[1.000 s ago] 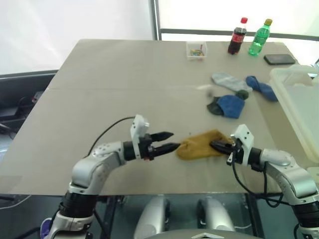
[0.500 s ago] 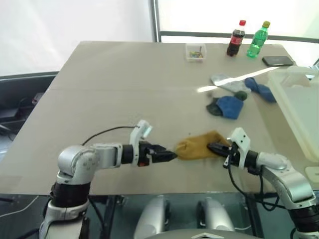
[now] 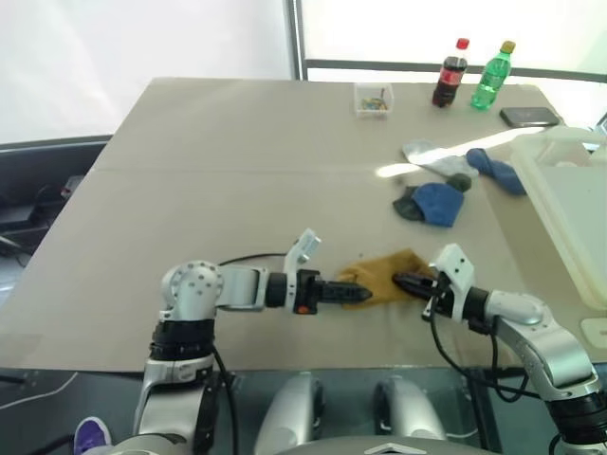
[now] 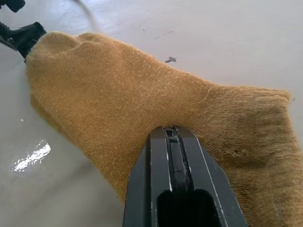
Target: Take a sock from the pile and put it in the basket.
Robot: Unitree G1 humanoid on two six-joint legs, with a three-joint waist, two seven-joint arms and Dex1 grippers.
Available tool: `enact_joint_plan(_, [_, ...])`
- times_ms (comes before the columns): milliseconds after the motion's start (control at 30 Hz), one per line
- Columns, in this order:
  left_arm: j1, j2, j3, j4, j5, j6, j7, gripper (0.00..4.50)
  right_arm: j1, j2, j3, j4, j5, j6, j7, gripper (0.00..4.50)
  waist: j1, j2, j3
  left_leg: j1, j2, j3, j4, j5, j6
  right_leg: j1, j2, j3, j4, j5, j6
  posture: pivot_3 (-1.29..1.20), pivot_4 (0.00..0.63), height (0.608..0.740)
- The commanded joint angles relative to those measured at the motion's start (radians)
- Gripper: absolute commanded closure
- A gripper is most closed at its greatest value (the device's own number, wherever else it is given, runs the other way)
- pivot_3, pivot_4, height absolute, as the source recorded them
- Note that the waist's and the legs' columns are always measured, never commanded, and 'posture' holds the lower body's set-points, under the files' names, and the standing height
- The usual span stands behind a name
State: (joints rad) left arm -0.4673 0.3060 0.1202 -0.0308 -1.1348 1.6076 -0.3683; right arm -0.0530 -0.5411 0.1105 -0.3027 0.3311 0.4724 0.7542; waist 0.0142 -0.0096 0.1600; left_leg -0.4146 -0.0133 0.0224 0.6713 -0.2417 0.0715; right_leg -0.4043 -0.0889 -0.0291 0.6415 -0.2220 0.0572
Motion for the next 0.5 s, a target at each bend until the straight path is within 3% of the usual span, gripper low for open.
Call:
enact_joint_plan(33, [-0.023,-0.048,0.046,0.037,-0.061,0.007,0.032,0.05,-0.005,0.008,0.014,-0.001,-0.001,0.009,-0.001,4.5,0.0,0.0,0.0,0.0,0.0,0.0,0.0,0.0,0.0,0.0,0.0,0.0,0.0,0.0,0.0,0.0,0.15,0.729])
enact_joint_plan(167, [-0.036,-0.058,0.076,0.046,-0.124,0.007,0.077,0.05,-0.003,0.008,0.014,-0.002,-0.003,0.01,0.002,4.5,0.0,0.0,0.0,0.0,0.0,0.0,0.0,0.0,0.0,0.0,-0.001,0.001,0.0,0.0,0.0,0.0,0.15,0.729])
enact_joint_plan(333, [-0.01,0.08,0.068,0.032,-0.286,0.007,0.142,0.05,-0.006,0.008,0.006,-0.003,0.003,0.016,0.001,4.5,-0.003,0.0,0.0,-0.001,0.001,0.0,-0.001,0.0,0.0,-0.002,-0.004,0.003,0.0,0.0,0.0,0.0,0.15,0.729])
enact_joint_plan(500, [0.011,0.143,0.053,0.072,-0.457,0.004,0.219,0.05,-0.007,0.015,0.015,0.002,-0.002,0.013,0.0,4.5,0.0,-0.001,0.0,-0.001,0.0,0.0,-0.001,0.0,0.0,-0.002,-0.007,0.002,0.0,0.0,0.0,0.0,0.15,0.729])
